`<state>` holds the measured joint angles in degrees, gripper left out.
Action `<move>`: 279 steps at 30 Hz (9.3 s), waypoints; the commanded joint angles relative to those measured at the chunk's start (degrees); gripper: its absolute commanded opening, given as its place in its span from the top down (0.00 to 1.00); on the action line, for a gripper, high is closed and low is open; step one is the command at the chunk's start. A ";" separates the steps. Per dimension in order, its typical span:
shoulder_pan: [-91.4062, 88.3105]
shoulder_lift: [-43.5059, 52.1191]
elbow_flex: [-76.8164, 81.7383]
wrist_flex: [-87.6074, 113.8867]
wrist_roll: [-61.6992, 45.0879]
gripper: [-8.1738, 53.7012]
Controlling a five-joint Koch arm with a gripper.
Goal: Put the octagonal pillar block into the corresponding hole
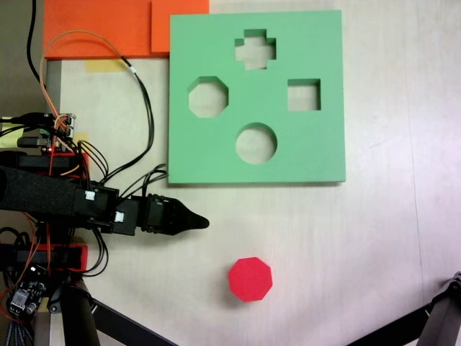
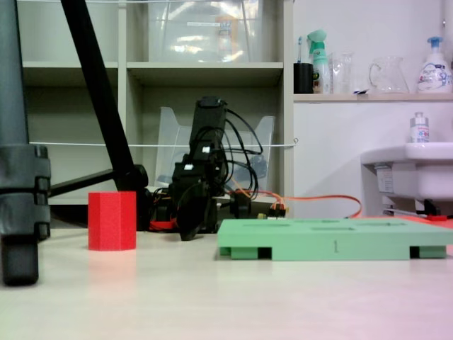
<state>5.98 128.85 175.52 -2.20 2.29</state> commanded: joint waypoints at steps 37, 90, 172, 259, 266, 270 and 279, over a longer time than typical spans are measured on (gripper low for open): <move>14.50 -1.85 -47.11 59.41 73.30 0.38; 14.33 -56.07 -98.79 78.22 64.34 0.03; -57.30 -47.11 -101.25 78.66 116.10 0.64; 0.44 4.13 -37.71 43.33 -3.60 0.23; -7.56 4.22 -16.17 21.27 2.64 0.18; -8.79 4.22 -4.13 3.16 2.46 0.19; -12.57 4.04 4.48 1.58 2.29 0.32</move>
<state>-5.27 128.58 176.04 -2.29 3.52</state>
